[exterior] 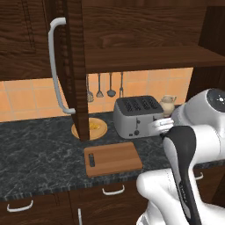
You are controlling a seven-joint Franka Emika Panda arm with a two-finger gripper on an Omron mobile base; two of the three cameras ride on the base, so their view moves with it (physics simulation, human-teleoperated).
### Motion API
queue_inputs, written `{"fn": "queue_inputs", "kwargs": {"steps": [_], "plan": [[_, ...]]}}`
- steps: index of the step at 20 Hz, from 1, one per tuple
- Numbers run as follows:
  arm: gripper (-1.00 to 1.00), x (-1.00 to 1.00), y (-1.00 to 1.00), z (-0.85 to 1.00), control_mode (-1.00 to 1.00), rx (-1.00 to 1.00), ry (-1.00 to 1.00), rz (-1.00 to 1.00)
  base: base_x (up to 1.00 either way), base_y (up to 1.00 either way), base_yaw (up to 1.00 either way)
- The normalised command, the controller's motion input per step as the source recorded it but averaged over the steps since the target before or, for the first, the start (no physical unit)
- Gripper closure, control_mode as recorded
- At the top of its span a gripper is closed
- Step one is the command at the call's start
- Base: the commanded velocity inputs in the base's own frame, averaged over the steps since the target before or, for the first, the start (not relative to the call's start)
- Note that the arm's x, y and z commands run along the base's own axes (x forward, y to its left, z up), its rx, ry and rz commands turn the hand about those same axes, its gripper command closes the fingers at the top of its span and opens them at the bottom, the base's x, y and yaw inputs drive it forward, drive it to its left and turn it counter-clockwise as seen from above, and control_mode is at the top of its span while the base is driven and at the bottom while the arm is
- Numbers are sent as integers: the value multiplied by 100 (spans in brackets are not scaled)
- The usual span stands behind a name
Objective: From the different types of pastries on the counter, select a croissant and place it on the cutting board. Then retrieve a jar of jam from the cabinet and place it alongside the croissant on the cutting board.
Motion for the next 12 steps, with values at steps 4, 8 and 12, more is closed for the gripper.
{"fn": "queue_inputs", "kwargs": {"steps": [4,8,12], "plan": [[100,-37,3,-96,-100,6,0,19,0,0,0],[100,-1,1,-100,-100,3,-11,34,0,0,0],[100,0,0,-100,-100,0,-25,50,0,0,0]]}}
